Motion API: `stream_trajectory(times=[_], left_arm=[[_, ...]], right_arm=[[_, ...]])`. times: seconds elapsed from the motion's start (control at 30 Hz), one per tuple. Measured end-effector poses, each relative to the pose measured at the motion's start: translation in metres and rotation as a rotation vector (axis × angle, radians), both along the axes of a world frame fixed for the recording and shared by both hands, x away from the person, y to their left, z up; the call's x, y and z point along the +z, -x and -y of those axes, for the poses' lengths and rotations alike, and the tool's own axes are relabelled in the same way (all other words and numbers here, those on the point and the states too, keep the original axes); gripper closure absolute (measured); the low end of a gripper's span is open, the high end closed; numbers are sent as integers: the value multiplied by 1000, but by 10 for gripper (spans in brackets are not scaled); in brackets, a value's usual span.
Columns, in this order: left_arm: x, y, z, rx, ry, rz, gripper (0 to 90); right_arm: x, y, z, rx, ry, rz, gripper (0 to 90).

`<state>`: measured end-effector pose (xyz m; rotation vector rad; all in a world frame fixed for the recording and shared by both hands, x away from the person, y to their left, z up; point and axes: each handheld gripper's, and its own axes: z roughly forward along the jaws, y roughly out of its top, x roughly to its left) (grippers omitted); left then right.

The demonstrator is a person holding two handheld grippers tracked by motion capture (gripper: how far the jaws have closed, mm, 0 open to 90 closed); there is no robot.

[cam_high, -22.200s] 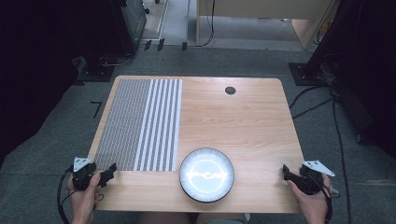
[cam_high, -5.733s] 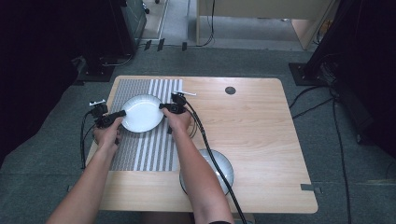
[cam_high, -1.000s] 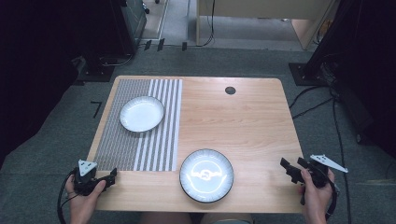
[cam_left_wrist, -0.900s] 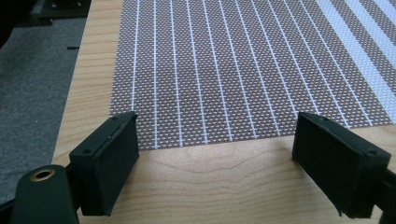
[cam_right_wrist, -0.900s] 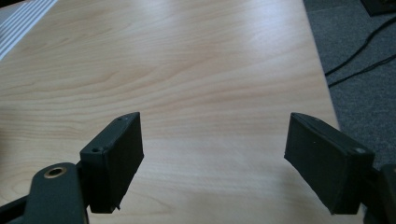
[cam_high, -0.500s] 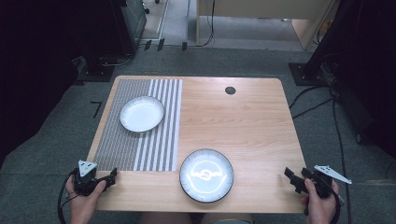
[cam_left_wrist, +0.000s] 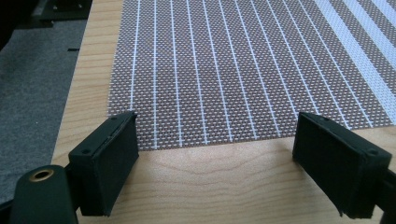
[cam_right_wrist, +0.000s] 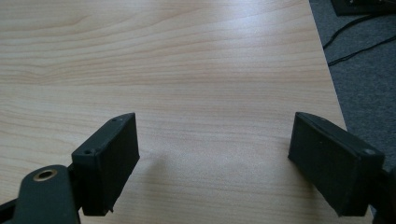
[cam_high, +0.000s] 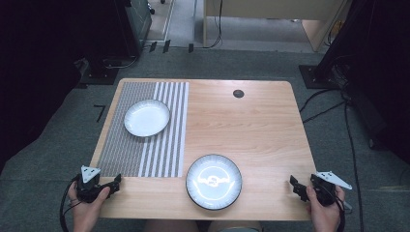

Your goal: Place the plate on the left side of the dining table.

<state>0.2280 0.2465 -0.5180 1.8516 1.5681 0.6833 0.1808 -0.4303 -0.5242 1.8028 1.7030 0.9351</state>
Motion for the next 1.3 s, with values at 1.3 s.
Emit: stream_trajectory(times=[1.3], left_arm=[[0, 0, -1, -8, 0, 1, 141]], right_arm=[[-1, -3, -12, 2, 122, -34, 131]])
